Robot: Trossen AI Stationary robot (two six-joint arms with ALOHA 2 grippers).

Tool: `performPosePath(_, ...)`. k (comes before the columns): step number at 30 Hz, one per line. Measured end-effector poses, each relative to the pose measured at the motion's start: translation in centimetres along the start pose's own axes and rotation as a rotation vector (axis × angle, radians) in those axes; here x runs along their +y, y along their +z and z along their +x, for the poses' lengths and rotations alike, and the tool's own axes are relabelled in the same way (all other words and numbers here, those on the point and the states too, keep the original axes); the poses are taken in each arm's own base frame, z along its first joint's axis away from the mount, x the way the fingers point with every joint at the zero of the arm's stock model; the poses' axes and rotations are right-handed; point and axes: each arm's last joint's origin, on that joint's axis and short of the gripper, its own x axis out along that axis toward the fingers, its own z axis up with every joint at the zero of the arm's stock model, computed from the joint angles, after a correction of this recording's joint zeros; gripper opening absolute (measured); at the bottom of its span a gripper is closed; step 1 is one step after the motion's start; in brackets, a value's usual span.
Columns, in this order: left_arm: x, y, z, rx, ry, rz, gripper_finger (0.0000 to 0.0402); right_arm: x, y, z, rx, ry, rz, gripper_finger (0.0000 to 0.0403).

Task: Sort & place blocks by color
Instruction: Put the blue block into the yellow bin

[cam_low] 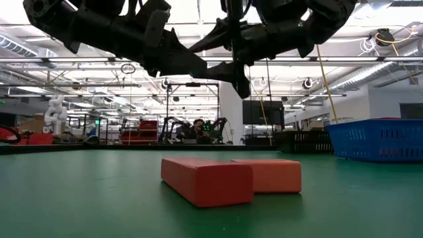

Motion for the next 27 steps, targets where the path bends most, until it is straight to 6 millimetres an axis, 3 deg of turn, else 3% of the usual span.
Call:
performPosePath(9,0.0,-0.1,0.0,0.008,0.002,0.004,0.0185,-0.2,-0.1,0.2,-0.008,-0.014,-0.03,0.0076)
performPosePath(21,-0.6,0.0,-0.2,0.005,-0.014,-0.012,0.019,-0.8,0.4,0.1,0.02,0.008,-0.054,0.0072)
performPosePath(27,-0.7,0.2,-0.2,-0.012,0.002,-0.054,0.019,-1.3,1.5,-1.2,0.058,-0.046,-0.068,0.0072)
